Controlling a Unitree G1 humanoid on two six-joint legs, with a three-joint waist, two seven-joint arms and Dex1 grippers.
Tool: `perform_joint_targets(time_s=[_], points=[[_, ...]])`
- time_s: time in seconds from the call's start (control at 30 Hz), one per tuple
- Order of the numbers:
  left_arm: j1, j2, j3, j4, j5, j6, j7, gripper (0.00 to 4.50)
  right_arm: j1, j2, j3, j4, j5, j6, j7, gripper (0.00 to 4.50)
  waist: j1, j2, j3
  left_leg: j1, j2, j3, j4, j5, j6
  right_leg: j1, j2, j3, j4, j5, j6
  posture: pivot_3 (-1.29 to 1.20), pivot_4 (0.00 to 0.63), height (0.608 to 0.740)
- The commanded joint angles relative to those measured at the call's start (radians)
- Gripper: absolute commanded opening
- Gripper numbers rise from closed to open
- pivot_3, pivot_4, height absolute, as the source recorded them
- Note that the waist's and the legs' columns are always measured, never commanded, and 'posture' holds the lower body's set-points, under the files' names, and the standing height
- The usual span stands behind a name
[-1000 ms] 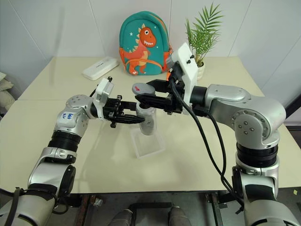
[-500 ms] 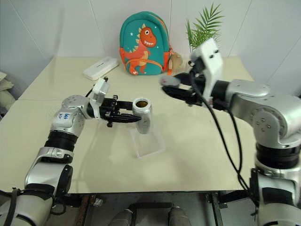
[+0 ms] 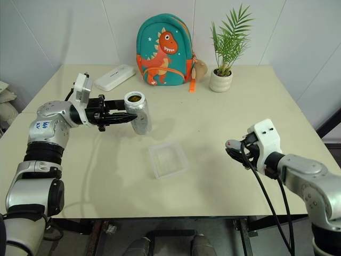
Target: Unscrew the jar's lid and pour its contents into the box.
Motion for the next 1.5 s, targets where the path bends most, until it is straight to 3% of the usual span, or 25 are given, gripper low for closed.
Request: perform_joint_targets(time_s=[0.03,0.3,0.5,0.8,1.0,1.17,1.3,1.5], points=[[-0.040,0.019,0.022,0.012,0.007,-0.029,-0.006,1.88,0.024,0.038,-0.007,-0.019,-0.027,-0.042,-0.033,2.50,-0.003,0.000,0.000,0.000,0.000,0.000,0.002,0.000,0.000,0.000,0.000,0.001,0.000,0.000,0.000,0.00,0.150,0.740],[-0.043,0.008,0.023,0.012,0.006,-0.029,-0.011,1.88,0.058,0.076,0.070,0.019,-0.099,-0.117,-0.026,2.50,-0.003,-0.001,0.001,0.000,0.000,0.001,0.005,0.000,0.000,0.004,0.000,0.002,-0.004,0.001,0.001,0.00,0.150,0.740],[-0.036,0.001,0.021,0.005,0.007,-0.029,-0.009,1.88,0.052,0.068,0.110,0.050,-0.130,-0.142,-0.005,4.49,-0.003,-0.001,0.001,-0.001,0.000,0.001,0.004,0.000,0.001,0.003,-0.001,0.001,-0.005,0.001,0.001,0.00,0.150,0.740],[-0.031,-0.015,0.020,0.004,0.010,-0.039,-0.002,1.88,0.030,0.035,0.125,0.050,-0.148,-0.175,0.051,4.49,-0.002,-0.001,0.001,0.000,0.000,0.002,0.004,0.000,0.001,0.004,0.000,0.001,-0.004,0.001,0.001,0.00,0.150,0.740],[-0.066,-0.040,0.028,0.060,0.040,-0.164,0.051,1.88,0.051,0.004,-0.120,-0.078,0.085,-0.346,0.309,4.49,0.002,-0.003,0.001,0.000,0.000,0.001,0.004,0.000,0.001,0.005,0.000,0.001,-0.004,0.001,0.004,0.00,0.150,0.740],[-0.147,-0.094,-0.003,0.179,0.142,-0.476,0.112,1.88,0.185,-0.058,-0.306,-0.137,0.314,-0.377,0.523,4.49,0.021,-0.010,0.006,0.002,0.000,0.000,0.006,-0.001,0.002,0.010,0.000,0.000,-0.007,0.001,0.004,0.00,0.150,0.740],[-0.190,-0.108,-0.046,0.268,0.230,-0.685,0.129,1.88,0.223,-0.095,-0.352,-0.152,0.399,-0.387,0.551,4.49,0.020,-0.010,0.006,0.002,0.000,0.001,0.008,-0.003,0.004,0.015,-0.001,-0.001,-0.014,0.003,0.005,0.00,0.150,0.740],[-0.287,-0.118,-0.199,0.349,0.474,-1.232,0.229,1.88,0.254,-0.121,-0.343,-0.142,0.383,-0.396,0.498,4.49,0.024,-0.010,0.006,0.000,0.000,0.003,0.009,-0.007,0.003,0.016,-0.003,0.000,-0.021,0.006,0.005,0.00,0.150,0.740]])
